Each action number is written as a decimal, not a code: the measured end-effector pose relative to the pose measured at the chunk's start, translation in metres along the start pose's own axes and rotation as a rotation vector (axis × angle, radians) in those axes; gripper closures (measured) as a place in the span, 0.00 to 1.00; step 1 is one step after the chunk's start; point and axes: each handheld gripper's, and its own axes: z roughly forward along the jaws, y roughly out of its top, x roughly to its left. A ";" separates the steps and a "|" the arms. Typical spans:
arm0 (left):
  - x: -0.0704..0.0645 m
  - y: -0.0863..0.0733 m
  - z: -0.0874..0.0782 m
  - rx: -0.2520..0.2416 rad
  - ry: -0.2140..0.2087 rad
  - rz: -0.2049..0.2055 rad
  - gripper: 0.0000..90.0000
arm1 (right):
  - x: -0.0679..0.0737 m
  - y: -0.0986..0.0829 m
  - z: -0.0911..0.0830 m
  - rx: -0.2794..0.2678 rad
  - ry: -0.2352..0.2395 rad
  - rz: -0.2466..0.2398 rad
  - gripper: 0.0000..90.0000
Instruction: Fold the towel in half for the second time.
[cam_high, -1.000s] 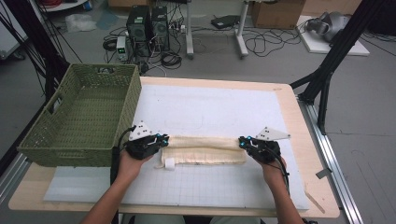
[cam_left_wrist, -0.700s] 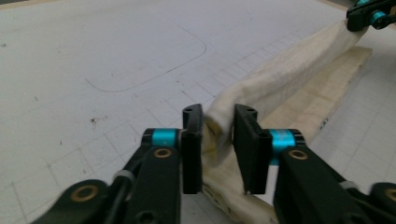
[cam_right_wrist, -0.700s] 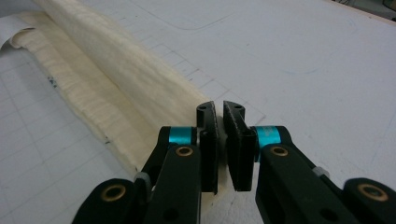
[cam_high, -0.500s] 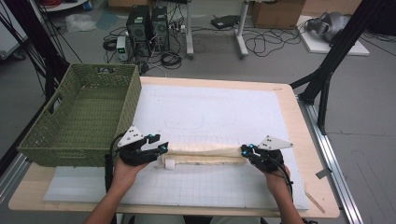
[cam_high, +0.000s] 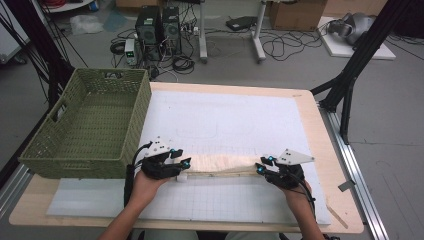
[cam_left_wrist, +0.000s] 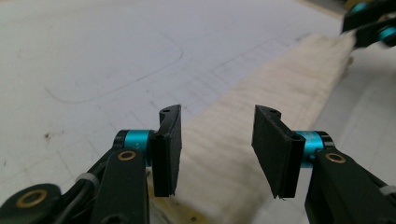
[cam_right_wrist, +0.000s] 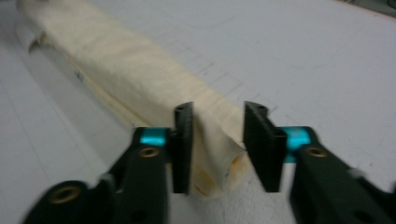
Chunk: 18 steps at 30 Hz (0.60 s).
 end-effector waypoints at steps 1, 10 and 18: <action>0.001 -0.001 0.001 0.007 0.010 -0.002 0.59 | -0.001 0.002 -0.004 -0.025 0.000 0.024 0.62; -0.001 -0.003 0.002 0.022 -0.009 0.033 0.71 | 0.004 0.026 -0.004 -0.083 -0.060 0.072 0.57; 0.001 -0.014 0.012 0.152 0.033 0.092 0.87 | 0.021 0.003 0.032 0.083 -0.018 0.030 0.61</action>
